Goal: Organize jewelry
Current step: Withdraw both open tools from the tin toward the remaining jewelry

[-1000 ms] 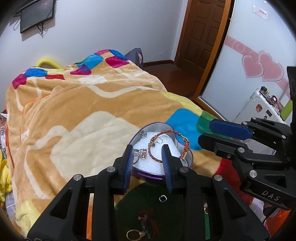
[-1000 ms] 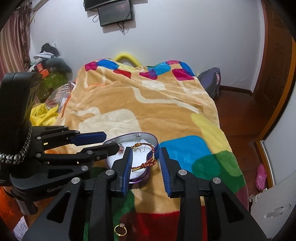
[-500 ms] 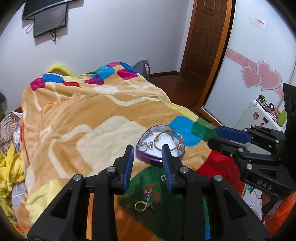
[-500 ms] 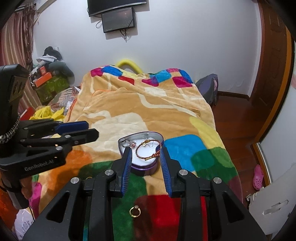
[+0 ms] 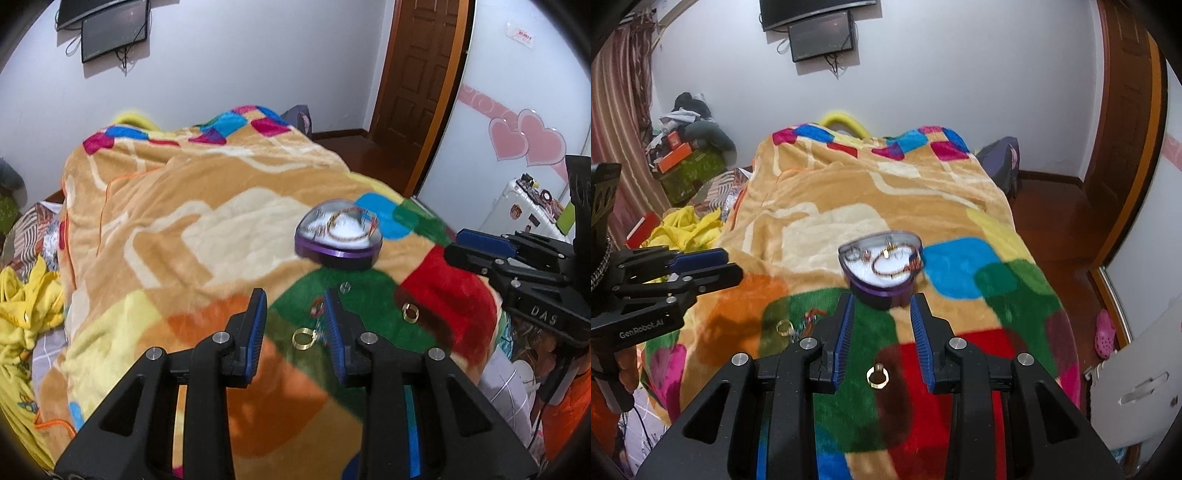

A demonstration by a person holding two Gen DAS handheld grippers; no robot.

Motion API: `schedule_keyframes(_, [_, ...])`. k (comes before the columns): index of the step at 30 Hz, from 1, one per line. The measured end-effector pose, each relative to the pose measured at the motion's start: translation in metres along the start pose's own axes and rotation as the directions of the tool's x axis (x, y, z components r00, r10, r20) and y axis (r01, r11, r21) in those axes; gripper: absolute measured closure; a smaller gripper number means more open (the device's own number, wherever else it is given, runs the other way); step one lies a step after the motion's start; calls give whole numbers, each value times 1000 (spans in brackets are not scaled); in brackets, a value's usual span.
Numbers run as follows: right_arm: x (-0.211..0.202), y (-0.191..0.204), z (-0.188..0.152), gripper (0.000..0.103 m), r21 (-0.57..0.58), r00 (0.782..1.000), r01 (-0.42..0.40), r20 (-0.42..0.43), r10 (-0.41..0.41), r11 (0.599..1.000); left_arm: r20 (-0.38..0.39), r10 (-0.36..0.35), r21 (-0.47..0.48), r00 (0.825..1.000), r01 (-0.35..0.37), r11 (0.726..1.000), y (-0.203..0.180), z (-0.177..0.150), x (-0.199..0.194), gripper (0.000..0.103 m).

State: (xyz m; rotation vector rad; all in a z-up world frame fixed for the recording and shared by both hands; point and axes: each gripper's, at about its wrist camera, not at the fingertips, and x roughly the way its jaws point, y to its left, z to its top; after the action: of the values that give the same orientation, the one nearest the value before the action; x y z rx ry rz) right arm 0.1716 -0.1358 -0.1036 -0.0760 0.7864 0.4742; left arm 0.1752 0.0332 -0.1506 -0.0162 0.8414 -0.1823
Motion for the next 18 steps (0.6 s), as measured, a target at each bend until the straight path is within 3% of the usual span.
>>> schedule_keyframes(10, [23, -4, -39, 74, 33, 992, 18, -128, -14, 999, -90, -25, -20, 996, 23, 1000, 3, -35, 19, 72])
schedule_keyframes(18, [41, 1, -57, 74, 30, 979, -8, -205, 14, 1000, -150, -44, -6, 988, 43, 999, -3, -45, 43, 72])
